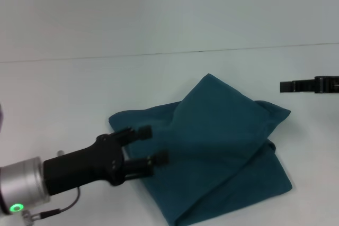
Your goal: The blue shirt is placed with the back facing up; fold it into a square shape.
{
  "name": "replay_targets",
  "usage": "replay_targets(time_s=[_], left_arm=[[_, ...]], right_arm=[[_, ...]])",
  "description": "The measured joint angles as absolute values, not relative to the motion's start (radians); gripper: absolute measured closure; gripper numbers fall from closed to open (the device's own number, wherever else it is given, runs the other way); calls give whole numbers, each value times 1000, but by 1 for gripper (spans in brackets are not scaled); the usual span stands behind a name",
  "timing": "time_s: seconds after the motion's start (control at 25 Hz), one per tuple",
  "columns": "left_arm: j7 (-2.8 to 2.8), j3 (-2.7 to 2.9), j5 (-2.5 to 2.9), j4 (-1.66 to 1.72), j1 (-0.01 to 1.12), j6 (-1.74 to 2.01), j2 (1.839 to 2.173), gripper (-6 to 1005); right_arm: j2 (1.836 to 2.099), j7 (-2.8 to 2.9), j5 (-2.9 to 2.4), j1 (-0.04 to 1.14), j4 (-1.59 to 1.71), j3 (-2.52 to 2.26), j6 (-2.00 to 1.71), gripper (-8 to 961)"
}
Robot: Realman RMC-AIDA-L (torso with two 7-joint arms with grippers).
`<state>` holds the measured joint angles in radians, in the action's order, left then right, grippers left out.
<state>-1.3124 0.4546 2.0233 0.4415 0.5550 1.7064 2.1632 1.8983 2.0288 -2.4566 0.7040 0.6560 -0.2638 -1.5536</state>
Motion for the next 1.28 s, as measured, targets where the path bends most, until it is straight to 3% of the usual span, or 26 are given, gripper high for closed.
replay_targets(time_s=[0.2,0.44,1.28], left_arm=[[-1308,570,2023,578,490,1741,2161,92],[-1312,613,2032,633,456,1744,2152,95],[-1327,618,2042,630,463,1745,2155,93]], right_arm=[[1905,2136,-2458,710,650,-368,-1554,538],[1917,2197,-2463,712,649,-423,-1505,545],[1915,2205,-2470,698,631,-478,-1470,537]])
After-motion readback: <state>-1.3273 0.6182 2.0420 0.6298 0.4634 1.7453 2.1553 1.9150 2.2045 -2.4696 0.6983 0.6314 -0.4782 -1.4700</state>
